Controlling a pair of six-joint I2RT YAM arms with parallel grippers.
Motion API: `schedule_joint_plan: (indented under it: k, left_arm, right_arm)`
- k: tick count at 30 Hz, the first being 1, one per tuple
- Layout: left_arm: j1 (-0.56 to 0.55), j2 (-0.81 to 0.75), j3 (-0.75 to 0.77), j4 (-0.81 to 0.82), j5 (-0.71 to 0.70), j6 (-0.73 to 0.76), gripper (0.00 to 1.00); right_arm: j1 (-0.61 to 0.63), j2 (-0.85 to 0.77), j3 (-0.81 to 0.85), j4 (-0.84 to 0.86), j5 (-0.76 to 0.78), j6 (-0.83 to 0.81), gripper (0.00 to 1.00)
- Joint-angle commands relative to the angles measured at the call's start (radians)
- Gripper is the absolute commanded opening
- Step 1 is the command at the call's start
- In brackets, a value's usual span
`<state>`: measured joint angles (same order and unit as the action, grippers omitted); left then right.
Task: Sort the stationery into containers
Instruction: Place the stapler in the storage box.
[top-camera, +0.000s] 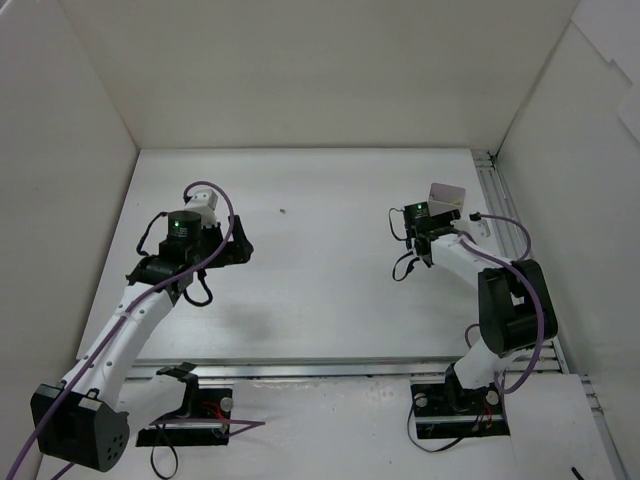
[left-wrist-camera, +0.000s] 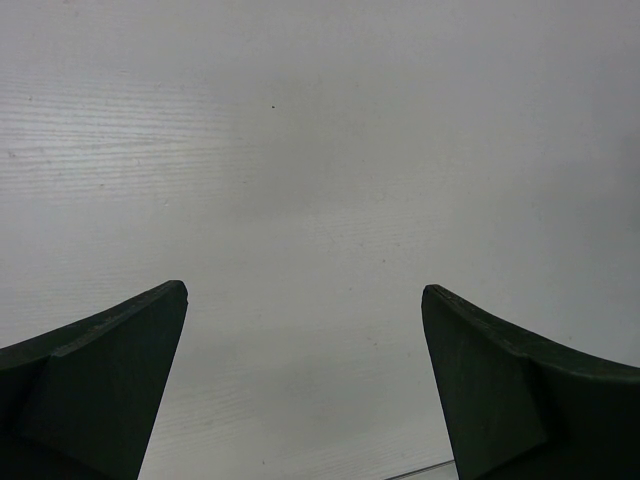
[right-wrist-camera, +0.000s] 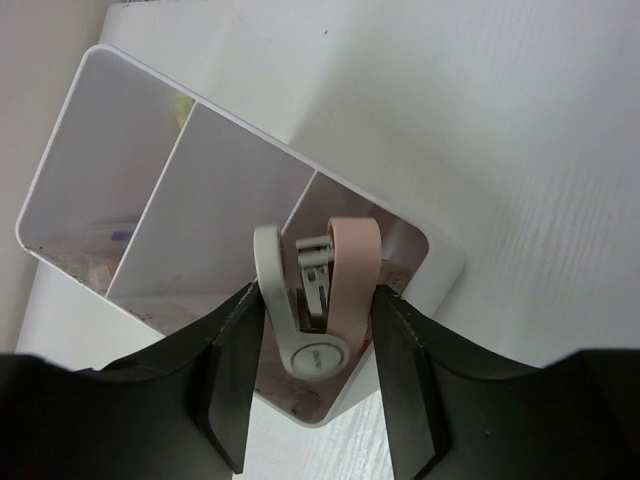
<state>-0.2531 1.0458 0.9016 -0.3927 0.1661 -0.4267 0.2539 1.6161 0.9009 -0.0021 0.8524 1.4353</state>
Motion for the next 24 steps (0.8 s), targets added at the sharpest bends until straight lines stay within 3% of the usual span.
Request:
schedule_joint_plan:
  k: [1, 3, 11, 14, 18, 19, 24]
  left_arm:
    - [0.000, -0.024, 0.053, 0.025, 0.001, 0.006, 1.00]
    - [0.000, -0.026, 0.051, 0.025, 0.003, 0.006, 1.00]
    - [0.000, -0.024, 0.045, 0.029, 0.018, 0.008, 1.00]
    - [0.000, -0.026, 0.048, 0.029, 0.023, 0.008, 1.00]
    - [0.000, -0.036, 0.048, 0.028, 0.029, 0.012, 1.00]
    - [0.000, -0.039, 0.046, 0.029, 0.030, 0.014, 1.00]
    - [0.000, -0.062, 0.056, 0.015, 0.026, 0.022, 1.00]
  right_arm:
    - [-0.007, -0.009, 0.035, 0.008, 0.011, 0.056, 0.45]
    - [-0.007, -0.013, 0.041, 0.008, 0.002, 0.034, 0.54]
    - [-0.004, -0.050, 0.030, 0.008, -0.007, 0.016, 0.59]
    - [0.005, -0.087, 0.023, 0.008, -0.001, -0.003, 0.66]
    - [0.016, -0.136, 0.024, 0.007, 0.023, -0.065, 0.87]
    - [0.022, -0.148, 0.024, 0.008, 0.033, -0.105, 0.98]
    - [0.053, -0.235, 0.041, 0.008, 0.073, -0.258, 0.98]
